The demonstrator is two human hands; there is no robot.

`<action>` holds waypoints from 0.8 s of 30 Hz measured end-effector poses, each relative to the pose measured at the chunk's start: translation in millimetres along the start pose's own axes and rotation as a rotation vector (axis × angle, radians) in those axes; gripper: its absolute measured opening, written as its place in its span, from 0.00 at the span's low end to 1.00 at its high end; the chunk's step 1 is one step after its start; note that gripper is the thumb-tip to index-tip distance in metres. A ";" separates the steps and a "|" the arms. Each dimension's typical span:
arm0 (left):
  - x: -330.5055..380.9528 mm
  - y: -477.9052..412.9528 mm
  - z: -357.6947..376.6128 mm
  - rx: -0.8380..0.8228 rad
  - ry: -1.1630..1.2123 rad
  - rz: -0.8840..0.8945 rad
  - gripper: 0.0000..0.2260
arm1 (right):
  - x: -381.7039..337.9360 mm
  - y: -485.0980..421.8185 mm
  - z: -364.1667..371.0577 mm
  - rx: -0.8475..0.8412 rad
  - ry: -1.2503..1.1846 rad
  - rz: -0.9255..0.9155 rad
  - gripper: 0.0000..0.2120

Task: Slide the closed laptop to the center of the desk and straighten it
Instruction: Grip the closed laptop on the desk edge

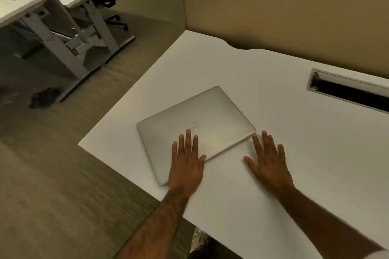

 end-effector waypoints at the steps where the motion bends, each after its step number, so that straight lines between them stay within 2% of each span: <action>1: -13.6 -2.2 -1.6 -0.014 0.006 -0.055 0.29 | -9.2 -8.3 -0.5 0.011 -0.005 -0.007 0.38; 6: -58.4 -4.0 1.0 -0.022 0.058 -0.136 0.28 | -36.1 -43.7 -2.3 0.013 -0.058 0.057 0.36; 10: -116.2 -11.1 -0.5 -0.040 0.083 -0.305 0.29 | -47.2 -65.5 -8.9 0.047 -0.058 0.135 0.35; 13: -145.9 -10.5 -5.2 -0.020 0.187 -0.441 0.31 | -51.8 -73.3 -12.7 0.041 -0.019 0.173 0.33; 17: -151.4 -12.6 -13.8 0.010 0.316 -0.580 0.34 | -50.0 -85.6 -17.2 0.000 -0.052 0.267 0.34; 21: -144.0 -16.8 -14.6 -0.029 0.372 -0.683 0.34 | -39.7 -102.2 -19.7 -0.059 -0.175 0.425 0.37; 24: -145.5 -25.6 -15.4 -0.055 0.384 -0.732 0.35 | -34.7 -115.8 -24.7 -0.070 -0.167 0.480 0.37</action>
Point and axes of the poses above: each hand's wrist, its own y-axis away from the middle knuckle, its own z-axis out of the palm, x = y × z, the point moved 9 cm from there along -y, towards the middle knuckle, and after that the axes turned 8 degrees about x, right-handed, at the moved point
